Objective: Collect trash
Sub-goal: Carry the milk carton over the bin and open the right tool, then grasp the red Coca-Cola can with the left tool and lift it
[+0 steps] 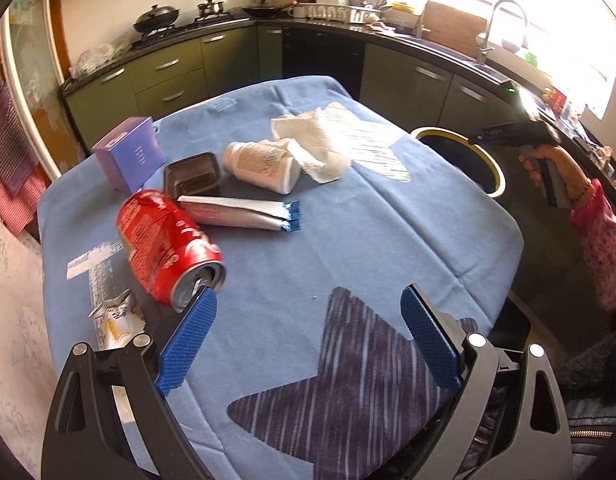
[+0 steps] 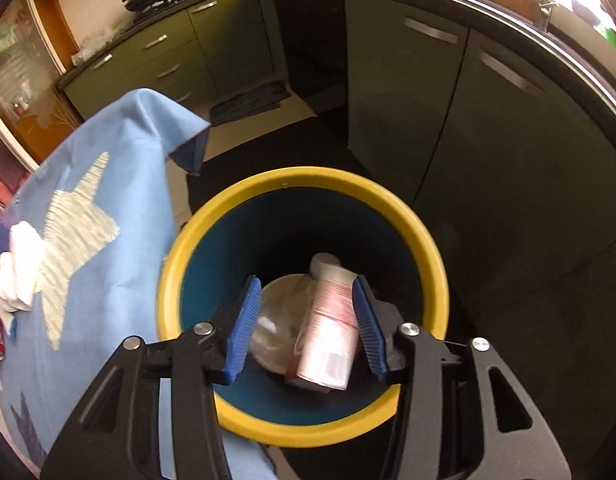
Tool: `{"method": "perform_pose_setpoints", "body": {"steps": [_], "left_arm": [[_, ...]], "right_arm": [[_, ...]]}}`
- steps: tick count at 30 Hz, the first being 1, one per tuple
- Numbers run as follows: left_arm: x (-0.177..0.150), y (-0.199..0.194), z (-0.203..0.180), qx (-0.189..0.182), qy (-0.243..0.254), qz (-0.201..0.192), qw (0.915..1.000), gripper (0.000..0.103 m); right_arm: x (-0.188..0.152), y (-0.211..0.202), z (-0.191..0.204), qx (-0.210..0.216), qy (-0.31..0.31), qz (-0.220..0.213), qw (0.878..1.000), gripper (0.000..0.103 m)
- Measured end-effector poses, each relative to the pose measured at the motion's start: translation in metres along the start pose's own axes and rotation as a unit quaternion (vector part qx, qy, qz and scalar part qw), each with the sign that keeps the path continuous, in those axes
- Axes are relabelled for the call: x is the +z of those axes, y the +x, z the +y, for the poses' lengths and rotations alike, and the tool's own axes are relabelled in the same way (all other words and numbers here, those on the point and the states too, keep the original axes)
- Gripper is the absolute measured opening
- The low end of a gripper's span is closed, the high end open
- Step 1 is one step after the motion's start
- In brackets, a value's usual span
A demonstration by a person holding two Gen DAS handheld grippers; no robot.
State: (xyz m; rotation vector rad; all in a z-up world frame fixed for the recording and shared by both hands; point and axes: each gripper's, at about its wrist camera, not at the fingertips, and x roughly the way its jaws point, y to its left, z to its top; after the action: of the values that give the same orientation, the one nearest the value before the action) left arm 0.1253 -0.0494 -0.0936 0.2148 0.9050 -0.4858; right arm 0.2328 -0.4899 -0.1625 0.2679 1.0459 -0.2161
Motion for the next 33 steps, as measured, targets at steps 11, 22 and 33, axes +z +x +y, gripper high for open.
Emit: {"method": "perform_pose_setpoints", "body": {"steps": [11,22,33], "left_arm": [[0.013,0.005,0.051,0.052,-0.084,0.021,0.9949,0.092],[0.044,0.031,0.127,0.008,-0.214,0.093,0.9725,0.092],[0.056,0.093,0.141,0.033,-0.256,0.181,0.9492,0.092]], "right_arm": [[-0.043,-0.028,0.048,0.05,-0.049,-0.023,0.997,0.053],[-0.051,-0.022,0.061,0.059,-0.065,-0.015,0.996,0.055],[-0.056,-0.021,0.066,0.067,-0.071,-0.01,0.995,0.056]]}}
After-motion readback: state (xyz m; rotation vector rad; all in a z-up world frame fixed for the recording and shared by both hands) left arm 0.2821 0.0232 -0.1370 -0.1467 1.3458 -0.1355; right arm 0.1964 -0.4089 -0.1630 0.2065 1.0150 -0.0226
